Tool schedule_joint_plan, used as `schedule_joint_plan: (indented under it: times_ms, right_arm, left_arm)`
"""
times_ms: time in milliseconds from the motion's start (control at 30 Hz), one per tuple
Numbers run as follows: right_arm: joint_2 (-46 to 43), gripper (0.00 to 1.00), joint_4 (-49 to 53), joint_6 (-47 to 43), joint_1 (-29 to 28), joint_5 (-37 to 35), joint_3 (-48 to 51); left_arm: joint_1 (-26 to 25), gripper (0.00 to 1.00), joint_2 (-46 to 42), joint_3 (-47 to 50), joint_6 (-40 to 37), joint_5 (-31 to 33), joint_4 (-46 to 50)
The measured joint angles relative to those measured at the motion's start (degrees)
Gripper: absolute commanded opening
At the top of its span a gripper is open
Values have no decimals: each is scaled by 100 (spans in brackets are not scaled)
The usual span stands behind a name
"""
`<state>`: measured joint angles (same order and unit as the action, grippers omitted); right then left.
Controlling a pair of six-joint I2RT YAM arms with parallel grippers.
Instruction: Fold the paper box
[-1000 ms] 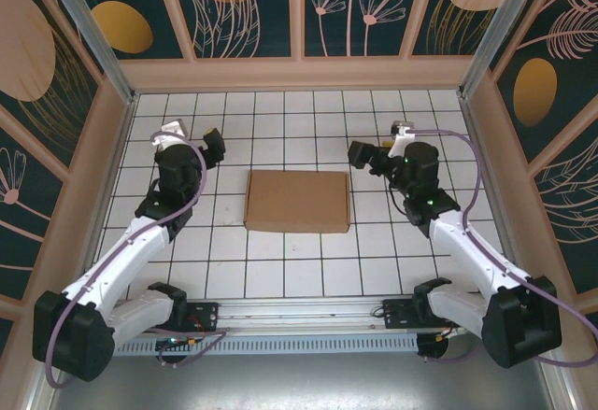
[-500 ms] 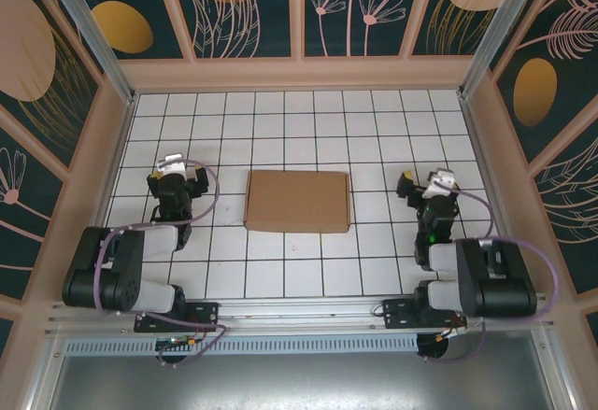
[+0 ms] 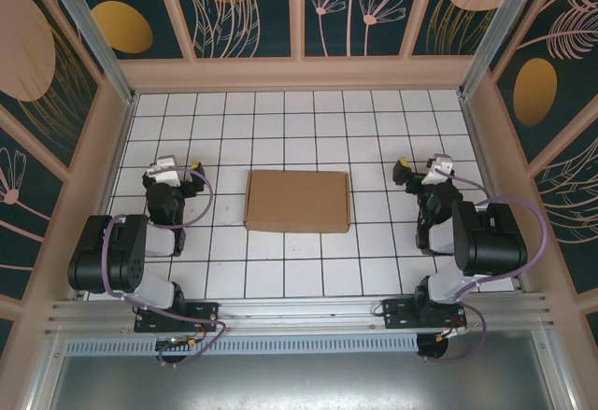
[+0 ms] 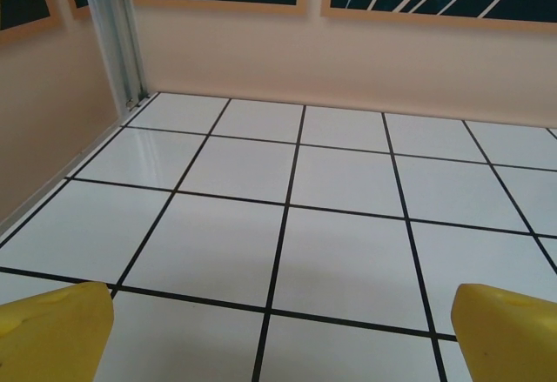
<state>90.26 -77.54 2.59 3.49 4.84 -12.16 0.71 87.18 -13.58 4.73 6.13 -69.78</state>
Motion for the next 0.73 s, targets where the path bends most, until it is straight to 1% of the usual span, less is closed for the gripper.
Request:
schedule_joint_plan:
  times_ms: [267,733]
  right_arm:
    - [0,99,153,-122,-195,-177,0]
    - [0,99,153,-125,-210,-221,0]
  left_arm:
    - [0,99,0,2,0,-37,-63]
    - [0,99,0,2,0,-44,-70]
